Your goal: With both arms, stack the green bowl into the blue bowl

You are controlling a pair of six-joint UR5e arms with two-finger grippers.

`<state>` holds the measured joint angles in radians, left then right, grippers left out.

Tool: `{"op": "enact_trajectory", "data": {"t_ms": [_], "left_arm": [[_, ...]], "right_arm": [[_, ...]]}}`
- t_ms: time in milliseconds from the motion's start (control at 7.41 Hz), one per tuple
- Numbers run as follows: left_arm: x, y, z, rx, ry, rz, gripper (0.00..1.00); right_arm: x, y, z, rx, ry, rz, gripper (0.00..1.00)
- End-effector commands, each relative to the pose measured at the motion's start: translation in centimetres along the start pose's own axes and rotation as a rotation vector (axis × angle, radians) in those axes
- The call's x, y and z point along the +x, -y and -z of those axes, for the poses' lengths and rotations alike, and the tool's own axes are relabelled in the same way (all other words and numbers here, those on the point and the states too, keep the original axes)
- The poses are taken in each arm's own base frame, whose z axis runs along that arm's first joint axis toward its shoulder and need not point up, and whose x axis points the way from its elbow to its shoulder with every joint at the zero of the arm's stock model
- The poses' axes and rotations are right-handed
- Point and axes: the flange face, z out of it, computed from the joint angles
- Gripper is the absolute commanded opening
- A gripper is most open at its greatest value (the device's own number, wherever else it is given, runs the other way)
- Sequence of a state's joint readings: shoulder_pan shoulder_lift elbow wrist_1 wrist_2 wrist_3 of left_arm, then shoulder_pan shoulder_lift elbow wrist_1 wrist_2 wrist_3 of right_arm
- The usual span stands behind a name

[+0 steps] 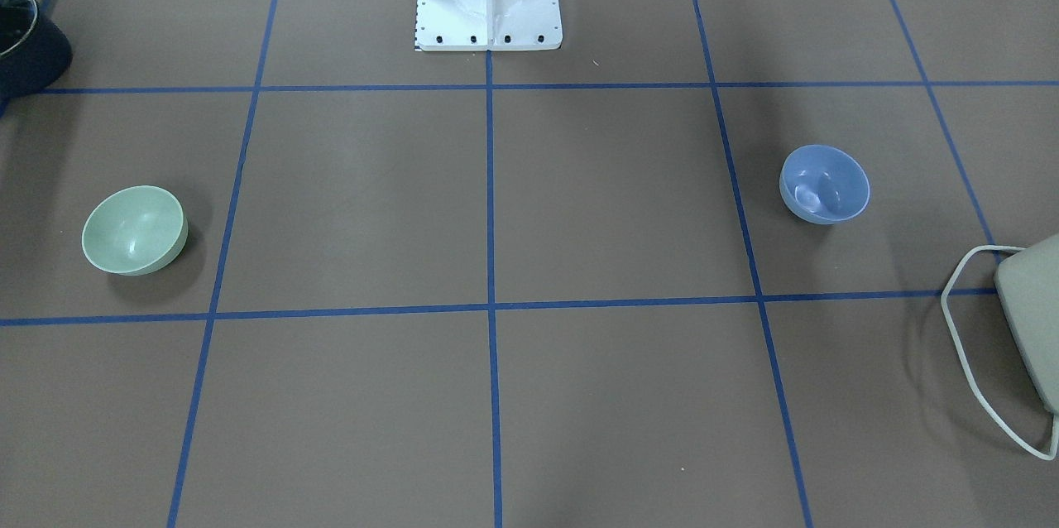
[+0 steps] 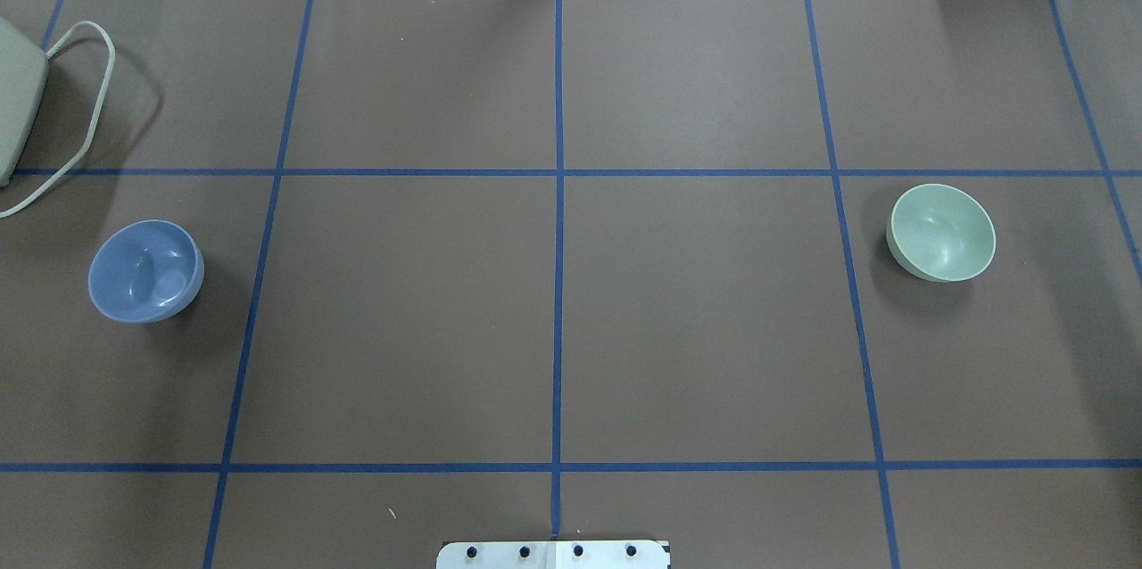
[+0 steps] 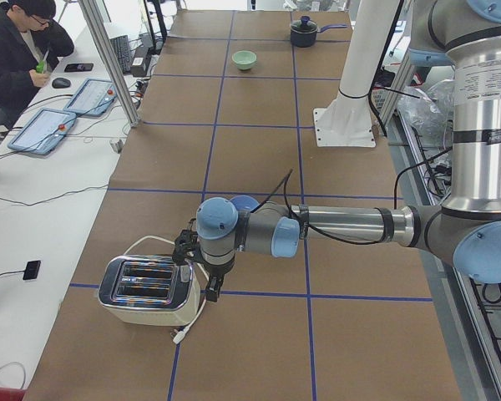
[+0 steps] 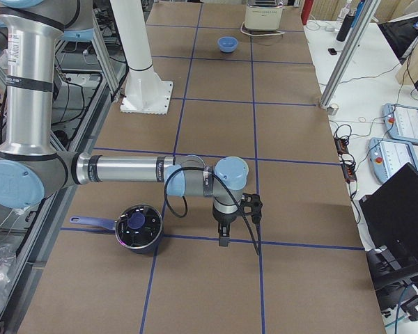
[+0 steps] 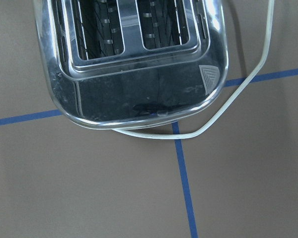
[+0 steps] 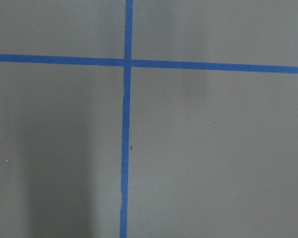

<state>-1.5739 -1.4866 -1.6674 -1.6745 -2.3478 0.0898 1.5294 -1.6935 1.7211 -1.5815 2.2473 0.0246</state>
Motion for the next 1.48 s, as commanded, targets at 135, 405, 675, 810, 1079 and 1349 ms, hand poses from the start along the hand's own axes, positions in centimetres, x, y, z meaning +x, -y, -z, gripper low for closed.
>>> {"op": "enact_trajectory", "data": {"t_ms": [135, 405, 675, 810, 1079, 1349], "left_arm": [[0.5, 0.3, 0.5, 0.02, -0.004, -0.019, 0.98], [0.8, 0.5, 0.8, 0.033, -0.002, -0.032, 0.98], [1.7, 1.6, 2.0, 0.159, 0.015, -0.146, 0.98], [2.2, 2.2, 2.6, 0.232, 0.026, -0.217, 0.98], [3.9, 4.6, 4.4, 0.298, 0.019, -0.285, 0.98], [4.9, 4.6, 5.3, 0.354, 0.019, -0.335, 0.99]], "right_arm": [[-0.1, 0.0, 0.1, 0.001, 0.002, 0.001, 1.0], [-0.1, 0.0, 0.1, 0.001, 0.003, 0.001, 1.0], [-0.1, 0.0, 0.1, 0.001, 0.003, 0.001, 1.0], [-0.1, 0.0, 0.1, 0.001, 0.003, 0.001, 1.0], [-0.1, 0.0, 0.1, 0.001, 0.003, 0.001, 1.0], [-0.2, 0.0, 0.2, 0.003, 0.005, 0.003, 1.0]]}}
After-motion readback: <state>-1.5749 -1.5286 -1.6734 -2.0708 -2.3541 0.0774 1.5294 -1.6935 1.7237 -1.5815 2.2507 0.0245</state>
